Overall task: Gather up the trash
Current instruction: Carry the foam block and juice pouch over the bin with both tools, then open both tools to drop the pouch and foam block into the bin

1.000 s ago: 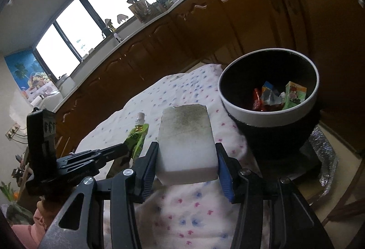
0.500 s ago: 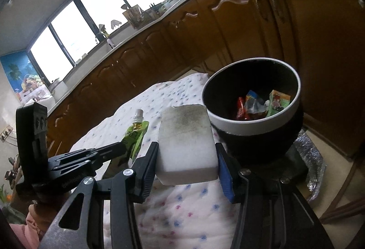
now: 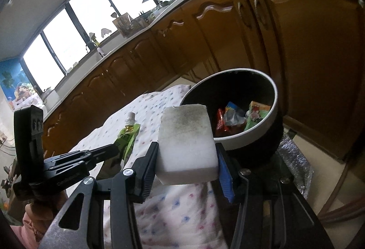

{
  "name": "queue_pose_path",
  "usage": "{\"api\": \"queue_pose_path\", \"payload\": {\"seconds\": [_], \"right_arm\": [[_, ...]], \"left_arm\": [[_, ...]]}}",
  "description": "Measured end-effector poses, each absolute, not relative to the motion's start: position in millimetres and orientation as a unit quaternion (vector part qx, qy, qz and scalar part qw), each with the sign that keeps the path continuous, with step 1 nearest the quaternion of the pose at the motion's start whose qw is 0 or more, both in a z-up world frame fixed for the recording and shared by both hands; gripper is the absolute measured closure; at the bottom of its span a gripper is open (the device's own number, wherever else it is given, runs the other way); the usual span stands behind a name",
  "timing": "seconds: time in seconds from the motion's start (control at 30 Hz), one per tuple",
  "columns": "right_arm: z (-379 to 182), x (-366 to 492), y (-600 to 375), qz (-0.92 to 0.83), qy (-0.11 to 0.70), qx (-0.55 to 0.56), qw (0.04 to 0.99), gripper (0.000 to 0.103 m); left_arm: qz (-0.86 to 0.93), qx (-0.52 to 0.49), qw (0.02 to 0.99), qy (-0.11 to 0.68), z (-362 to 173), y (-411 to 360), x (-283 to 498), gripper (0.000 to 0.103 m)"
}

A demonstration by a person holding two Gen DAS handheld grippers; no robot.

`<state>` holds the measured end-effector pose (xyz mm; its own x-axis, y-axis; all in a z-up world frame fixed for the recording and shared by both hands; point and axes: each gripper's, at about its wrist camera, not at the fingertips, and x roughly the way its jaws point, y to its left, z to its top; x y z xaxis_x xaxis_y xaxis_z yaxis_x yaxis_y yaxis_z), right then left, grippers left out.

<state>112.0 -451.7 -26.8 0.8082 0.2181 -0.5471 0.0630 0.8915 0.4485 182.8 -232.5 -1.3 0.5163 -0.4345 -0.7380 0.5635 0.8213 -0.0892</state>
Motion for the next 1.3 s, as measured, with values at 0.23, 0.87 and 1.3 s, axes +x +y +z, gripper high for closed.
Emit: {"api": "queue_pose_path", "payload": {"seconds": [0.23, 0.87, 1.3], "right_arm": [[-20.7, 116.9, -464.2, 0.023, 0.298, 0.223, 0.928, 0.054], [-16.9, 142.9, -492.5, -0.009, 0.305, 0.2, 0.931, 0.054], [-17.7, 169.3, -504.3, -0.021, 0.335, 0.173, 0.926, 0.054]], "left_arm": [[-0.301, 0.083, 0.86, 0.403, -0.4, -251.7, 192.7, 0.101], [-0.33, 0.096, 0.847, 0.406, 11.9, -307.0, 227.5, 0.101], [-0.332, 0.122, 0.829, 0.433, -4.4, -355.1, 259.4, 0.101]]}}
